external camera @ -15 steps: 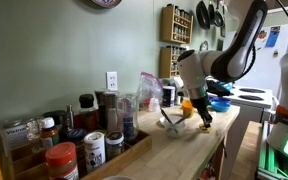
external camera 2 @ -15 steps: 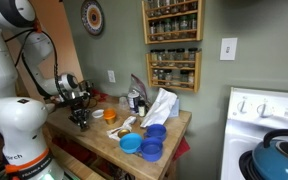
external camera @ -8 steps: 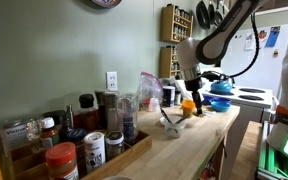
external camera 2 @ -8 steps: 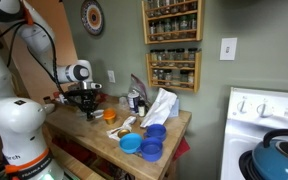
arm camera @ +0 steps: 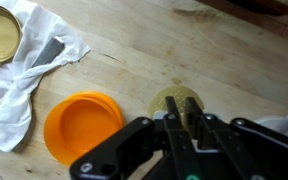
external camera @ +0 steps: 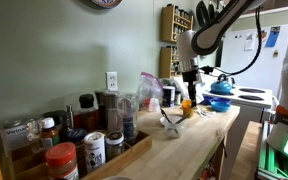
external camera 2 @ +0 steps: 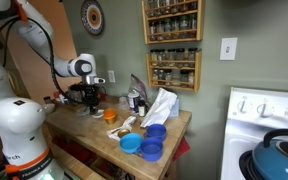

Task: Put the brown lid in the orange cup

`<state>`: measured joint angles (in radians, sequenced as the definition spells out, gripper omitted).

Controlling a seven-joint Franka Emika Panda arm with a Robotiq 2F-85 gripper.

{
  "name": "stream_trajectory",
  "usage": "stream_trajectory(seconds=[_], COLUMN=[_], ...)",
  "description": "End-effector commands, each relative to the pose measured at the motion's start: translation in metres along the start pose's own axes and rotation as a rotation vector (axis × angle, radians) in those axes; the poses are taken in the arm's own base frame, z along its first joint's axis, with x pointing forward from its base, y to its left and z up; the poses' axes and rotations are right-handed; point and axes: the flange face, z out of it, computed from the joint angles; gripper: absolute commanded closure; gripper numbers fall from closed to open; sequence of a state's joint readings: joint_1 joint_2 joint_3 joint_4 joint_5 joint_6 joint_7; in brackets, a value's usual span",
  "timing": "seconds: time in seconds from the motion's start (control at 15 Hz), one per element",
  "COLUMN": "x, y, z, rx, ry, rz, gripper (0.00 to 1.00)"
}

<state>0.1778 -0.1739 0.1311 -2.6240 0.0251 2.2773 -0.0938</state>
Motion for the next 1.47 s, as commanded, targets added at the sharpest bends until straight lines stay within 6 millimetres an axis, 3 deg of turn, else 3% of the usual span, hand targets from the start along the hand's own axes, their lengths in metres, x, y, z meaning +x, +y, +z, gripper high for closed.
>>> stream_trajectory(seconds=[0.0,0.27,0.47,1.2,1.27,1.33,1.4], x=[0.004,0.009,0.013,0.011,0.012,0.012,0.014], y=[0.025,0.062,0.076,0.063,0.063,0.063,0.063], z=[-0.018,-0.036,-0.04,-0.023,-0.021,-0.022,-0.02], rx=[0.096,0.009,-0.092,-0.14,-0.139,-0.139,-0.133], ry=[0.092,0.178,0.166,0.06,0.057,0.057,0.06], rz=[0.151,0.33,0.389,0.335,0.333,0.333,0.337], gripper=[0.96,0.96,0.96,0.96,0.85,0.85,0.96])
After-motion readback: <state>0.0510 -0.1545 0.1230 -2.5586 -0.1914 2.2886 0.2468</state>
